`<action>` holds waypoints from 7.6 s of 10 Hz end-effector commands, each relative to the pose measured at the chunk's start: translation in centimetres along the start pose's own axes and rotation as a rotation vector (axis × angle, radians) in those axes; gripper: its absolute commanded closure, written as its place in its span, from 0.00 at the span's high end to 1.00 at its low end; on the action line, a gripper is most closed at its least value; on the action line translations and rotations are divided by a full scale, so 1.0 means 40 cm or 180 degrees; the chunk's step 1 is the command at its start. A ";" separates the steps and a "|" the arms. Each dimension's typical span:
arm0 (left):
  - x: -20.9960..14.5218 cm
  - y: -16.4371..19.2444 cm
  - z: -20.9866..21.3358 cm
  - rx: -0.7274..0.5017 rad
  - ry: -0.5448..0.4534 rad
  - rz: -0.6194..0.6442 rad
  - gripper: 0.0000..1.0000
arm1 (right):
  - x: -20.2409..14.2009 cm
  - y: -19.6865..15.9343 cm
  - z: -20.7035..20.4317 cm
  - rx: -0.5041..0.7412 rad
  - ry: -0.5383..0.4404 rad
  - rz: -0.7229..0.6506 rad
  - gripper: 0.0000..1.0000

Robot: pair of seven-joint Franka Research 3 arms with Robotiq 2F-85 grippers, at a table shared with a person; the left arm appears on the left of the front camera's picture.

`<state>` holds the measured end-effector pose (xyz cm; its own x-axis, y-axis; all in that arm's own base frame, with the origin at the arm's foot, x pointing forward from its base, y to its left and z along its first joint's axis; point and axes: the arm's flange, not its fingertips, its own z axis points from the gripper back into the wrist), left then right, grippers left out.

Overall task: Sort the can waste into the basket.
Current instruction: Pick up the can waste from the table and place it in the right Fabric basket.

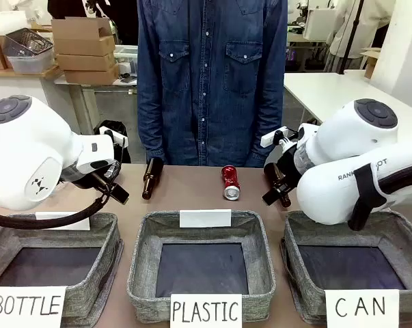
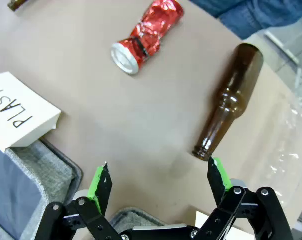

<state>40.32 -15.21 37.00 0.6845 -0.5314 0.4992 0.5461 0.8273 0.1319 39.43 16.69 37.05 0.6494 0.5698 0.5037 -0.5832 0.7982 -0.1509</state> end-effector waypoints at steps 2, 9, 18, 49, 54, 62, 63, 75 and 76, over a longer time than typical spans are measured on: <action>0.000 0.000 0.000 0.0000 0.0000 0.0000 1.00 | 0.000 0.000 0.000 0.0000 -0.0001 0.0000 1.00; 0.000 0.000 0.000 0.0000 0.0000 0.0000 1.00 | 0.000 0.000 0.000 0.0000 -0.0001 0.0000 1.00; 0.077 -0.079 0.285 -0.0002 -0.0233 -0.0068 1.00 | 0.030 -0.056 0.261 0.0474 -0.0261 -0.0170 1.00; 0.172 0.595 0.081 -0.0461 0.0469 0.2305 1.00 | -0.425 -0.476 0.423 0.3891 -0.1464 -0.3300 1.00; 0.186 0.576 0.007 -0.0322 0.0521 0.2562 1.00 | -0.425 -0.476 0.423 0.3891 -0.1464 -0.3300 1.00; 0.307 0.529 -0.345 -0.0530 0.1246 0.1588 1.00 | -0.425 -0.476 0.423 0.3891 -0.1464 -0.3300 1.00; 0.310 0.519 -0.360 -0.0455 0.1284 0.1566 1.00 | -0.425 -0.476 0.423 0.3891 -0.1464 -0.3300 1.00; 0.272 0.520 -0.364 -0.0350 0.1443 0.1698 0.00 | -0.425 -0.476 0.423 0.3891 -0.1464 -0.3300 1.00; 0.263 0.533 -0.328 -0.0359 0.1376 0.1677 0.00 | -0.425 -0.476 0.423 0.3891 -0.1464 -0.3300 1.00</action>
<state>66.50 -6.34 32.41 0.9888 -0.1269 0.0783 0.1354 0.9841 -0.1150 31.16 -11.35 45.67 0.9211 -0.3569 0.1557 -0.1570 0.0255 0.9873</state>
